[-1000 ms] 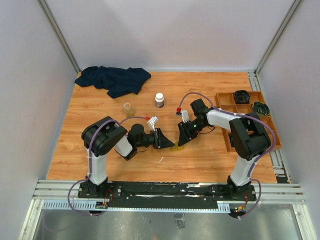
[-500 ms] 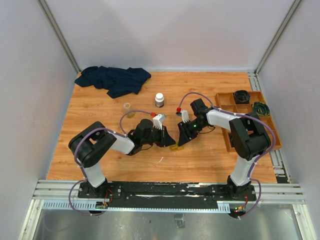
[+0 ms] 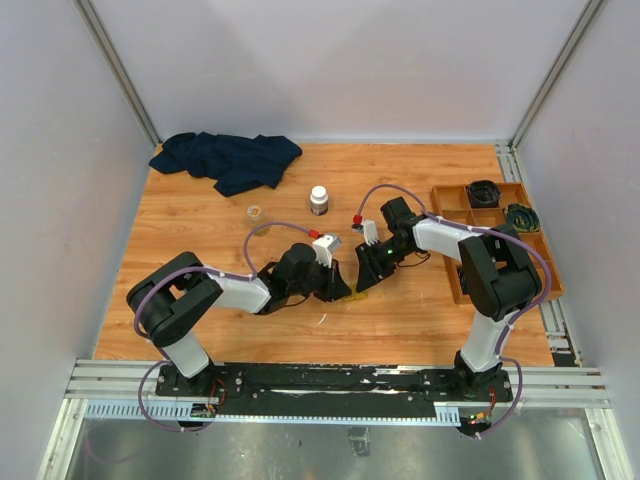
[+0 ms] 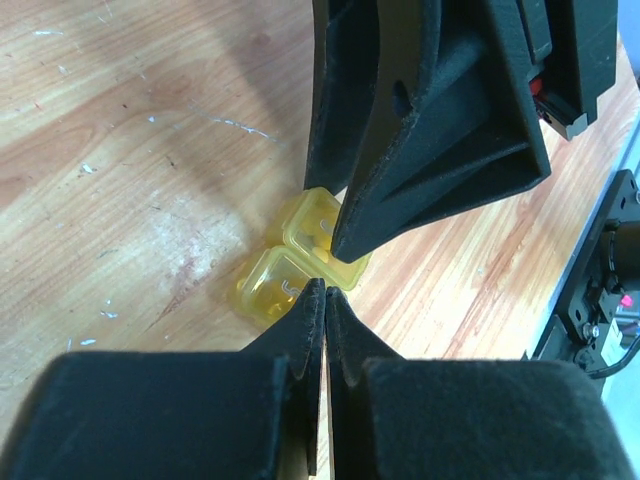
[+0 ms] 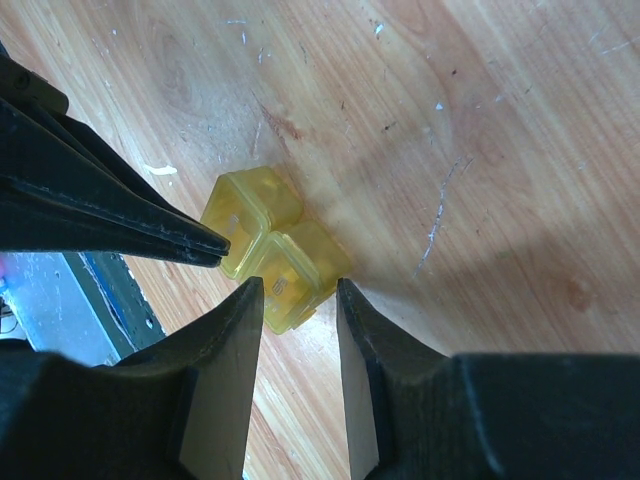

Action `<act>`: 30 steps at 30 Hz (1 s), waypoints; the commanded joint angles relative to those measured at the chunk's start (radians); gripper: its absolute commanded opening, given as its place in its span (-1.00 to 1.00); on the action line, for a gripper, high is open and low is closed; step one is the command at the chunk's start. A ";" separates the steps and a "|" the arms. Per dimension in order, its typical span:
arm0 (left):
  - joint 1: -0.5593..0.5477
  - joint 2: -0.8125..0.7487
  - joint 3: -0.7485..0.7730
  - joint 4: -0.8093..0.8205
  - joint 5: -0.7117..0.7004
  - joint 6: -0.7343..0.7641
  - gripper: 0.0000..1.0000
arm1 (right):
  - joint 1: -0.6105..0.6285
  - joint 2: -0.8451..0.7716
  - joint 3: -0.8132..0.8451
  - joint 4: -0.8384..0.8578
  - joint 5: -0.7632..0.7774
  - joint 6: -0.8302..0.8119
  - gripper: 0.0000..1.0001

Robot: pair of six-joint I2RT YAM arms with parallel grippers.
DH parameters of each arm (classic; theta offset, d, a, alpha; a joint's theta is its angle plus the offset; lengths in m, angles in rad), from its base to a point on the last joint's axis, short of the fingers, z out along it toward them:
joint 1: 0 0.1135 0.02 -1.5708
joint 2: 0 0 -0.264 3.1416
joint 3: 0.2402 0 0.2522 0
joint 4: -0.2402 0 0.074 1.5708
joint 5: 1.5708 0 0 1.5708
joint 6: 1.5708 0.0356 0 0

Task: Sort the pills into containers

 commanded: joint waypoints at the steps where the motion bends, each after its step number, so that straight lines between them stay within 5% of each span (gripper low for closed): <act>1: -0.014 -0.002 0.015 -0.071 -0.078 0.032 -0.95 | 0.019 0.036 0.008 -0.027 0.085 -0.033 -0.29; 30: -0.067 -0.053 0.029 -0.122 -0.235 0.074 -0.96 | 0.021 0.044 0.010 -0.029 0.091 -0.041 -0.28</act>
